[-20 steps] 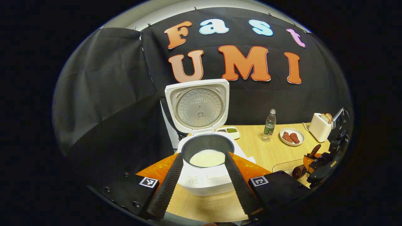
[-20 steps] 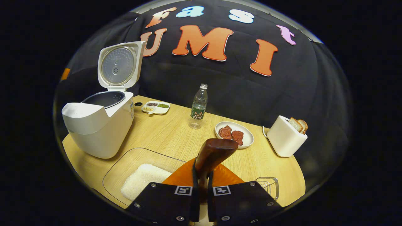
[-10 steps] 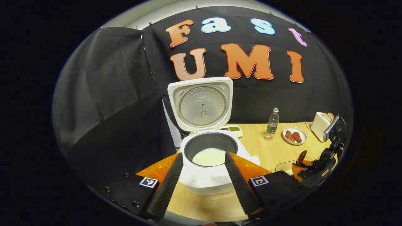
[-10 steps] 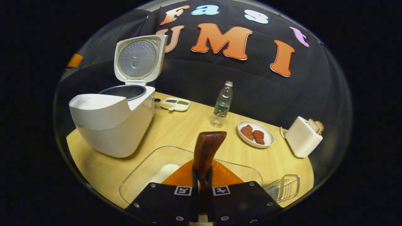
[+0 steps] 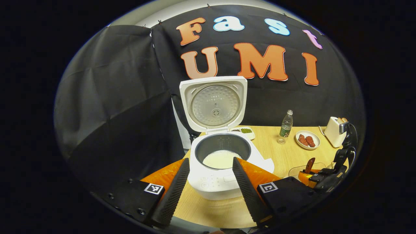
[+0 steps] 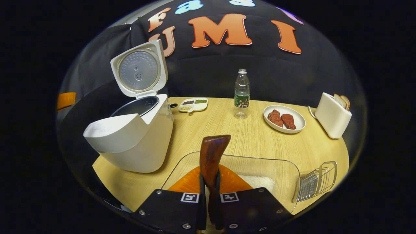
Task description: Close the left gripper, press the button to open the rice cooker; take a wooden spoon from the chopstick holder with the right hand, scoop a spoonful of rice and pour it into the rice cooker, then put the wooden spoon back into the chopstick holder.
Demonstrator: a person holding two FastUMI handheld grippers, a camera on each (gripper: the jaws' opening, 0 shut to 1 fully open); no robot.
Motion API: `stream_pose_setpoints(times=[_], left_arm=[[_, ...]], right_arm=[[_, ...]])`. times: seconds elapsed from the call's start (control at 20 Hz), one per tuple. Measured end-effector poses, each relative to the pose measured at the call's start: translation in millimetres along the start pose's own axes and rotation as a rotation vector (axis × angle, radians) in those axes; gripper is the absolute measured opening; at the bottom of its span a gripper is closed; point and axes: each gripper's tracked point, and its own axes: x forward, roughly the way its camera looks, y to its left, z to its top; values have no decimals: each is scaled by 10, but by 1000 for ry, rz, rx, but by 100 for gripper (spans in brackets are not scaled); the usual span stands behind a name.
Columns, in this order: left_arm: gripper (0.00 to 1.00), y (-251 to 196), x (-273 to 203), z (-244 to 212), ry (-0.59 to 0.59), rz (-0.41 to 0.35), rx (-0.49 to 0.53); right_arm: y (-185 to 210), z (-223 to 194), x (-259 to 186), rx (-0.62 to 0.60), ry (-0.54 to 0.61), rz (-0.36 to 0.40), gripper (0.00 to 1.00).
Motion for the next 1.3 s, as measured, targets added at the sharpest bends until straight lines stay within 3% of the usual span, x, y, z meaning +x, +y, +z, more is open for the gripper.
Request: stream_pose_setpoints(times=[0.85, 1.3], left_arm=[[92, -128, -19, 4, 5, -38, 23], [92, -244, -14, 10, 6, -52, 43]], right_arm=[[-30, 61, -54, 415, 59, 218, 10], [-336, 112, -101, 682, 31, 281, 10]])
